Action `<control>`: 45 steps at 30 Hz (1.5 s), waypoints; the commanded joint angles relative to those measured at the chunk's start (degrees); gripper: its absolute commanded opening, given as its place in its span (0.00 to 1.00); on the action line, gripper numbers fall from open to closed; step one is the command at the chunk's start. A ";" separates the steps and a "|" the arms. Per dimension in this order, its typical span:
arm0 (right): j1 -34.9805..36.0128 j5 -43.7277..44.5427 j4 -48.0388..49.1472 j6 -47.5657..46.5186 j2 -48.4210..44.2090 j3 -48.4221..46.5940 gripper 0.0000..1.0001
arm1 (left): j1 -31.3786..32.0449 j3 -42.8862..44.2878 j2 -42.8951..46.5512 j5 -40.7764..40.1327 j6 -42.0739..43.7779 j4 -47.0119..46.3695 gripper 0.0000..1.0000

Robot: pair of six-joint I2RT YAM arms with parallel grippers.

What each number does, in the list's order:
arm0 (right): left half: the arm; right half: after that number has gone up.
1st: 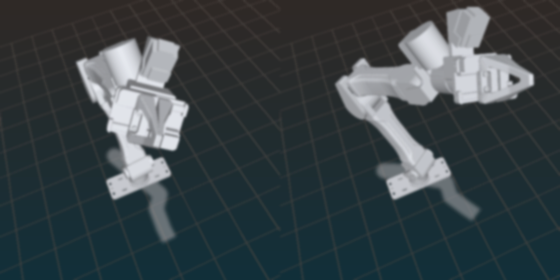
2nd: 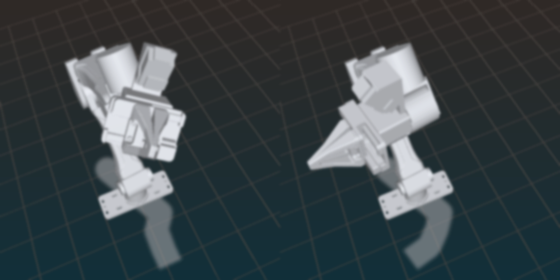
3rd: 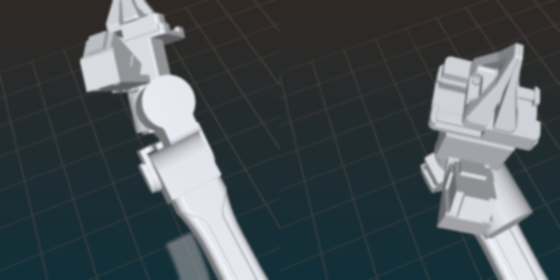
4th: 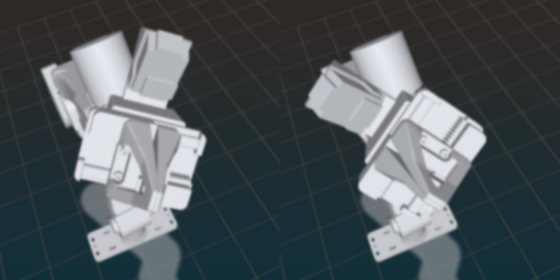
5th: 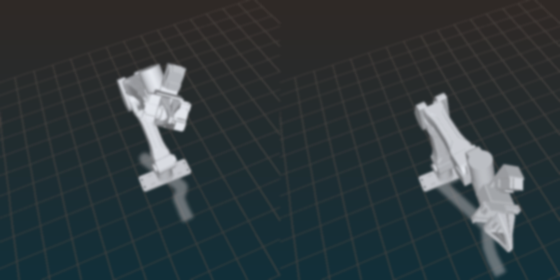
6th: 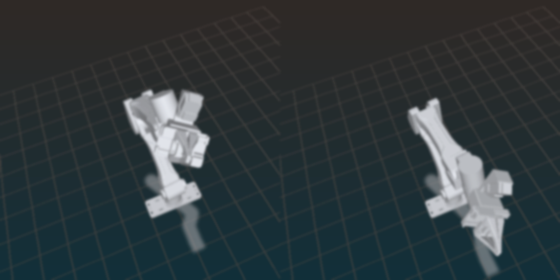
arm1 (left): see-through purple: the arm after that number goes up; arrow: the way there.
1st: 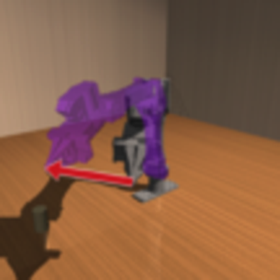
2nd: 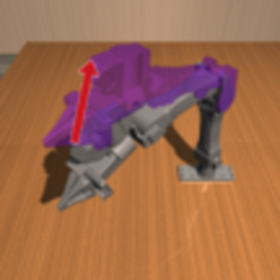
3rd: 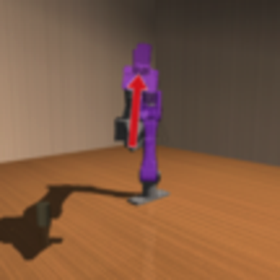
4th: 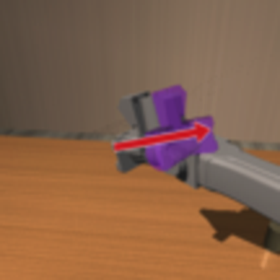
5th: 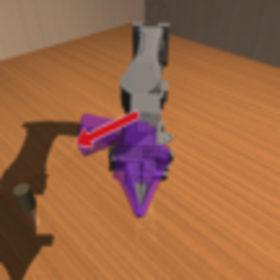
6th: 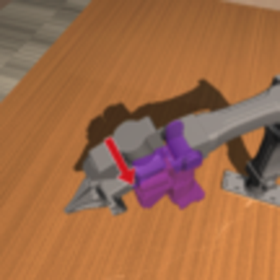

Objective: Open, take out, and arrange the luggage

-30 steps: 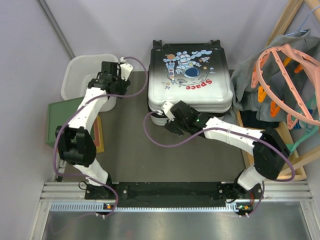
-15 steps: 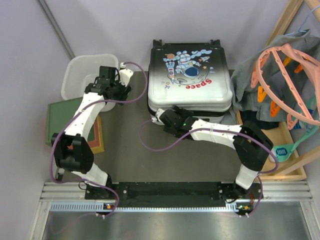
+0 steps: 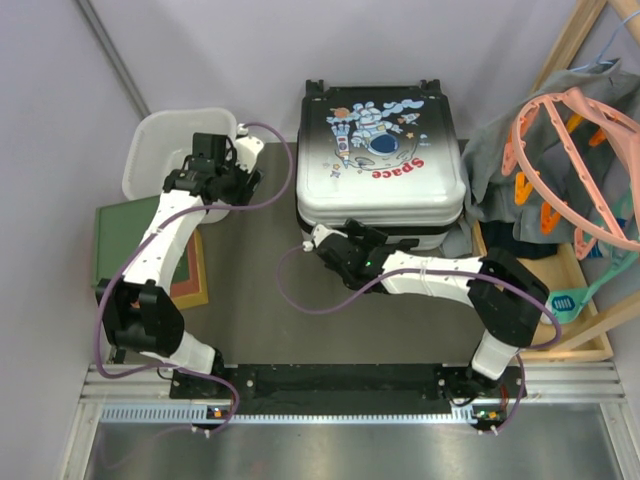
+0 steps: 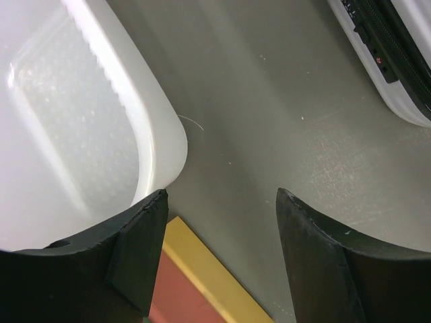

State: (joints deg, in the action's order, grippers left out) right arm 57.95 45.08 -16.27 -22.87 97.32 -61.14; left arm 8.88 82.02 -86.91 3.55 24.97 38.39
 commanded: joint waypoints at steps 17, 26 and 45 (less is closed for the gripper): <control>4.54 -4.21 -2.71 0.82 -3.38 1.47 0.84 | -0.10 1.74 1.57 0.23 1.04 0.90 0.71; -1.79 -2.63 -0.25 -2.43 2.17 0.15 0.82 | -0.10 2.00 1.57 -0.12 1.13 1.25 0.71; 4.17 -13.52 -2.27 -5.95 11.14 -5.74 0.00 | -0.10 1.04 3.42 0.49 1.13 2.48 0.70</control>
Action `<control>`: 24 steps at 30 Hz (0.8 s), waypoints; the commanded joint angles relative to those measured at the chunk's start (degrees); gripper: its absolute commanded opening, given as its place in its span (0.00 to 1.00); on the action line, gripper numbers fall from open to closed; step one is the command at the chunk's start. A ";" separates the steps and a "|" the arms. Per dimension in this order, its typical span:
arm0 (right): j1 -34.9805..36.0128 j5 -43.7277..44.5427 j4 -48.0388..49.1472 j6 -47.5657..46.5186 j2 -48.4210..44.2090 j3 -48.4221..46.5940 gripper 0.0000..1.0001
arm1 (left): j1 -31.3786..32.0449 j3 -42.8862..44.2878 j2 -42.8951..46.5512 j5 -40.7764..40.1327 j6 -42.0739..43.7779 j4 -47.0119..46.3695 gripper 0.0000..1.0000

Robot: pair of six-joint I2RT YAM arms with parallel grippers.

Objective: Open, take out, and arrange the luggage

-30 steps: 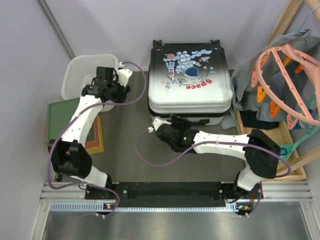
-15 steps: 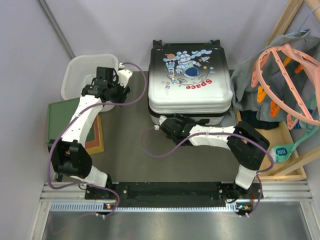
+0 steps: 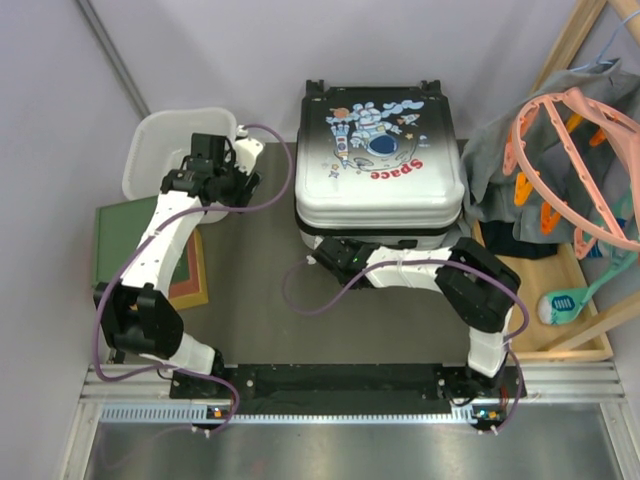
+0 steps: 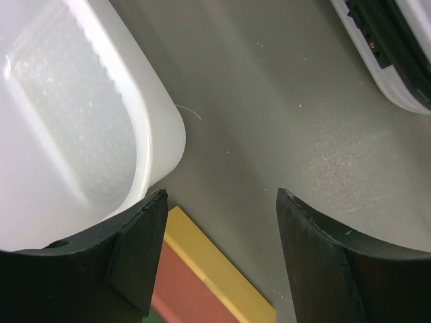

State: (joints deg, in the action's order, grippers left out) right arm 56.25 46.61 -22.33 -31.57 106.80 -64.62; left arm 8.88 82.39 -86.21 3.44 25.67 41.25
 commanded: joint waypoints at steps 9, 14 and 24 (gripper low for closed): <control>16.69 -19.01 0.36 3.53 -2.39 -4.19 0.00 | -0.10 -1.35 3.33 0.60 0.35 -1.00 0.70; 21.44 -19.10 -0.08 4.33 -3.27 -7.27 0.00 | -0.10 -2.41 3.51 0.42 0.17 -1.35 0.70; 23.38 -19.71 -0.88 9.07 -8.71 -8.86 0.37 | -0.10 -5.40 3.25 -0.02 -0.27 -2.41 0.70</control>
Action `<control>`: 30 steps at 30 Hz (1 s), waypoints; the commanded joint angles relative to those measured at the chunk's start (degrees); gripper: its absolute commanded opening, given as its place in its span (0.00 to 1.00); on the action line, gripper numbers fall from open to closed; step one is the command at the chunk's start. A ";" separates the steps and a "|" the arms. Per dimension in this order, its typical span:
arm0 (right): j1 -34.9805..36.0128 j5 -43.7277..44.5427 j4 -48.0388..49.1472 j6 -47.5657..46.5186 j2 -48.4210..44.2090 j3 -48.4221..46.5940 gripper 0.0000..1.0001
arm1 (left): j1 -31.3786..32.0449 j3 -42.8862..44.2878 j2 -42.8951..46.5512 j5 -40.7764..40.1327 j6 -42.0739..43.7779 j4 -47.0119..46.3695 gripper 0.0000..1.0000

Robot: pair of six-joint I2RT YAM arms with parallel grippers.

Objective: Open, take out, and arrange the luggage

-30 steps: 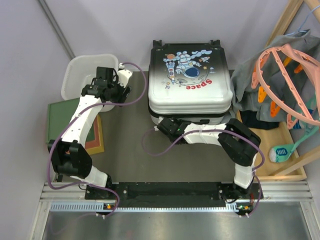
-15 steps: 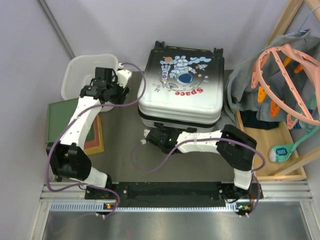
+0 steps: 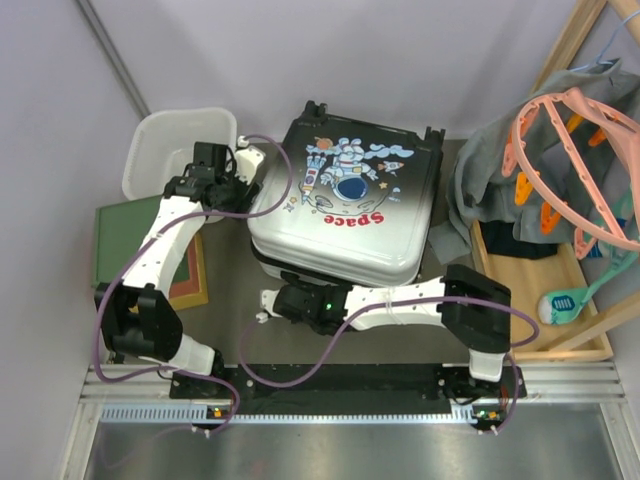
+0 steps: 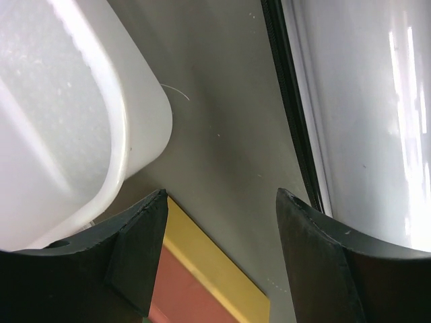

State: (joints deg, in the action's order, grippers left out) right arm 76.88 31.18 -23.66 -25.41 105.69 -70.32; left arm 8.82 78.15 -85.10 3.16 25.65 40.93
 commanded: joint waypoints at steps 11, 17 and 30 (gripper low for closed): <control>3.63 -20.99 -5.59 22.74 -36.15 4.57 0.65 | -0.03 -4.14 0.90 1.32 -1.48 -4.36 0.70; -1.36 -16.60 -14.74 36.63 -52.47 10.80 0.60 | -0.03 -5.46 0.90 1.94 -2.09 -5.77 0.70; -33.46 -21.95 -28.73 55.99 -68.07 24.17 0.58 | -0.12 -8.54 1.69 3.79 -2.09 -7.97 0.70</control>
State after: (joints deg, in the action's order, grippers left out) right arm 48.10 11.64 -48.10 23.92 36.05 -49.28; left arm 7.51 71.61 -84.75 2.76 24.08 32.84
